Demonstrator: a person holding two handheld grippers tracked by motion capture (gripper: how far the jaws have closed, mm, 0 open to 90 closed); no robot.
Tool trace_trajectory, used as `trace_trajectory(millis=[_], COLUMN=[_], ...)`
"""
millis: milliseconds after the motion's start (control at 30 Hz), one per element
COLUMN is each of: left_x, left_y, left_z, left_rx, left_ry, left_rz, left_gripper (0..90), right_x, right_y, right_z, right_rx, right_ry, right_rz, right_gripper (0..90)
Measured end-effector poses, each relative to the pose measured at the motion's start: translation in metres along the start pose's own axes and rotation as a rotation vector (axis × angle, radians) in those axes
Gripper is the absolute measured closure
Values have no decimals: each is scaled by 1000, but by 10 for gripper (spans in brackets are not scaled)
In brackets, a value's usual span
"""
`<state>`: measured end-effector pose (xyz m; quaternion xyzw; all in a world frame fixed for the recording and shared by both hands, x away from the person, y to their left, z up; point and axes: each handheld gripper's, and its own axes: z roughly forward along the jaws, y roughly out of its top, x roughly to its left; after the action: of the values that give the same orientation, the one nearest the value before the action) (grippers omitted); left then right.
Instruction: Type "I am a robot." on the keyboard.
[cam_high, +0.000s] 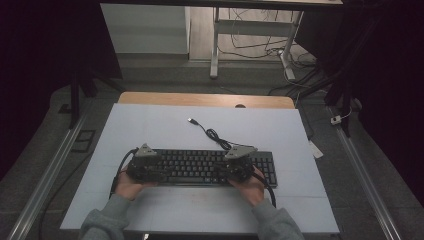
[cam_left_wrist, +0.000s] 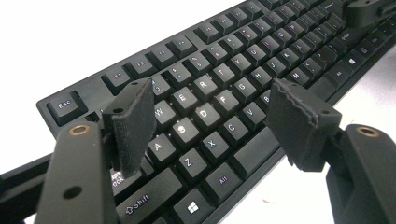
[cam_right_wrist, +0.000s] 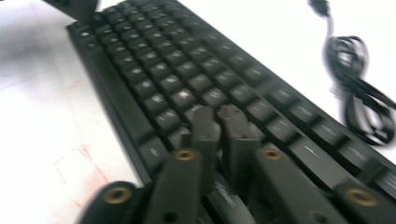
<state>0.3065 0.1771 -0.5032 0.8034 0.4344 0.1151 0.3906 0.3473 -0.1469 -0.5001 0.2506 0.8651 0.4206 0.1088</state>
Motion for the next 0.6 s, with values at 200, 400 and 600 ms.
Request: trace_trajectory(millis=[200, 400, 600], left_x=[0, -1, -2], left_y=[0, 0, -1], left_z=[0, 0, 1], left_rx=[1, 1, 1], left_ry=[2, 7, 10], left_rz=[4, 9, 13], left_gripper=[323, 323, 323], right_x=[-12, -19, -21], right_y=[-10, -18, -21], right_z=[-17, -29, -33], right_rx=[-23, -44, -60], right_ry=[-35, -46, -58], right_rz=[27, 30, 29], right_gripper=[639, 573, 543])
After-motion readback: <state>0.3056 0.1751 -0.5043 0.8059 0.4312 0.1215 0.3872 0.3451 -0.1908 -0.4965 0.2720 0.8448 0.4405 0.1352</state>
